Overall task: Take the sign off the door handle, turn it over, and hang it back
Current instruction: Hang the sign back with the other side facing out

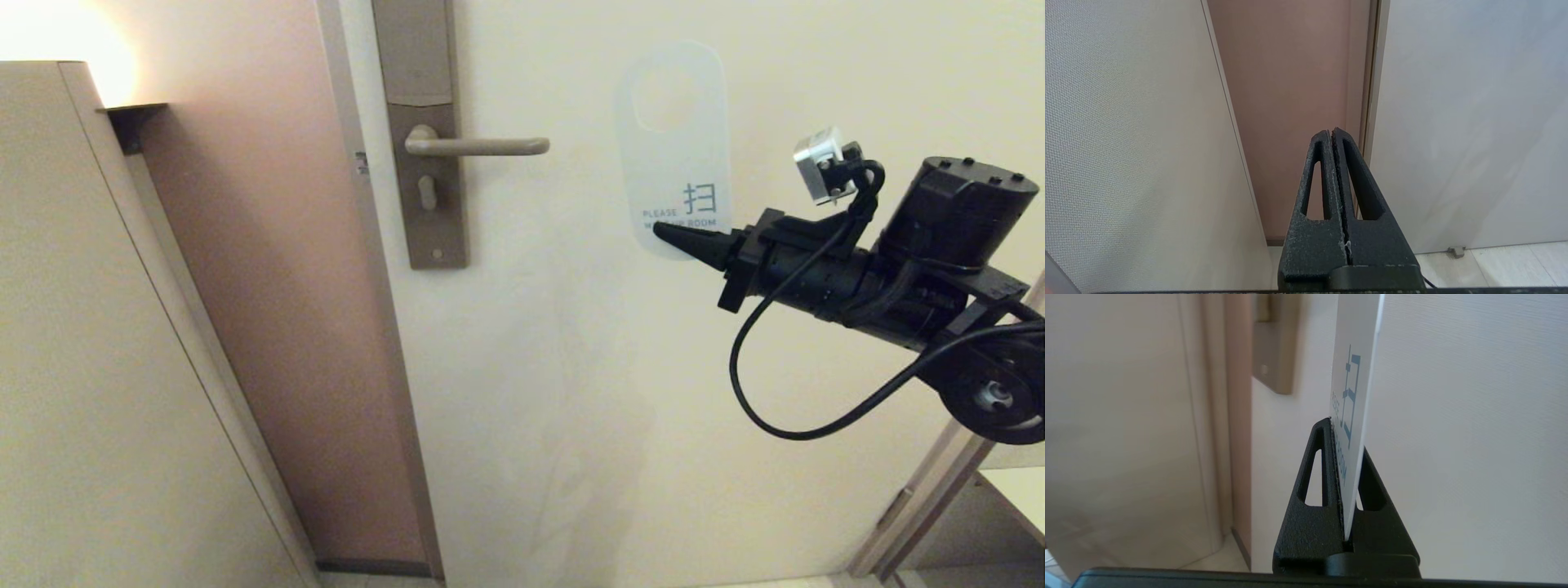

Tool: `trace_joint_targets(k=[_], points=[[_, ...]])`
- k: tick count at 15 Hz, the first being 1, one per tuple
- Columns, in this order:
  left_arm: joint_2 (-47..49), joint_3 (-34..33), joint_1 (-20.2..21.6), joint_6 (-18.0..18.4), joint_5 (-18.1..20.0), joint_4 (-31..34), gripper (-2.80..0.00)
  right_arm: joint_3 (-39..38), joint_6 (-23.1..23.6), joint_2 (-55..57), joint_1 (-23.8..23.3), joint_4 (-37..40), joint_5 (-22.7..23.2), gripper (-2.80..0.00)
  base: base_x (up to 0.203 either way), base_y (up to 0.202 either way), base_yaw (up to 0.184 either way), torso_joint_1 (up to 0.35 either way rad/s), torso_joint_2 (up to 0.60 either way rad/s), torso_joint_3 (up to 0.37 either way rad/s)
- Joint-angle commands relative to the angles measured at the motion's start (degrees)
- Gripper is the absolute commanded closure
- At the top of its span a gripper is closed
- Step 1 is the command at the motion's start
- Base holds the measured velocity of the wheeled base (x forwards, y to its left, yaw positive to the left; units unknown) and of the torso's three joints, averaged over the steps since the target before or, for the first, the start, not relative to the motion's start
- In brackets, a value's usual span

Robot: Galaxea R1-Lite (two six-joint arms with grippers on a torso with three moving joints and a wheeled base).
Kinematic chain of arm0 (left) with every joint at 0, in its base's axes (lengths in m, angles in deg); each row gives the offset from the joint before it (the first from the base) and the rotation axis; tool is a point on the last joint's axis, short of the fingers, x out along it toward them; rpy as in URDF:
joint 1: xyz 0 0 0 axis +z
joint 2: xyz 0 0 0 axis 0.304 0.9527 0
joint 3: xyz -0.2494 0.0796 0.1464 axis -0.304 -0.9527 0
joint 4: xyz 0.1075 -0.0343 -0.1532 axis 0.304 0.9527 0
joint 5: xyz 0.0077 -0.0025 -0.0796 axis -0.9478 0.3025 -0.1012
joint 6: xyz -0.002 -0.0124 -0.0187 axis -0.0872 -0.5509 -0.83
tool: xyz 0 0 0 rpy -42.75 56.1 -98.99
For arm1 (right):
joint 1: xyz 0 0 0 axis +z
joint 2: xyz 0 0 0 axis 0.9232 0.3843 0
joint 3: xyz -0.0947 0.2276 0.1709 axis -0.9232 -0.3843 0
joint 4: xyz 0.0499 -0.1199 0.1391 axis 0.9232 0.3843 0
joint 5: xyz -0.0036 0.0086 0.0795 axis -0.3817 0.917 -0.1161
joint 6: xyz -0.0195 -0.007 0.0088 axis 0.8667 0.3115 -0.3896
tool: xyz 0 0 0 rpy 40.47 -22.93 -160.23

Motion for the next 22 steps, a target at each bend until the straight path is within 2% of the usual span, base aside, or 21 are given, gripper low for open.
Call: trace_joint_targets(k=[1, 6, 15, 22], points=[[-0.02, 0.00, 0.01, 0.01, 0.01, 0.00, 0.00, 1.52, -0.02, 2.18, 1.16, -0.33, 0.22, 0.00, 0.000, 0.000, 0.000, 0.000, 0.00, 0.000], [-0.02, 0.00, 0.01, 0.01, 0.01, 0.01, 0.00, 2.64, 3.06, 5.30, 1.66, -0.82, 0.13, 0.00, 0.000, 0.000, 0.000, 0.000, 0.00, 0.000], [-0.02, 0.00, 0.01, 0.01, 0.01, 0.00, 0.00, 3.25, 3.14, 8.12, 1.60, -3.23, -0.75, 0.00, 0.000, 0.000, 0.000, 0.000, 0.00, 0.000], [-0.02, 0.00, 0.01, 0.01, 0.01, 0.00, 0.00, 8.41, 3.14, 11.90, 1.66, -3.23, -0.66, 0.00, 0.000, 0.000, 0.000, 0.000, 0.00, 0.000]])
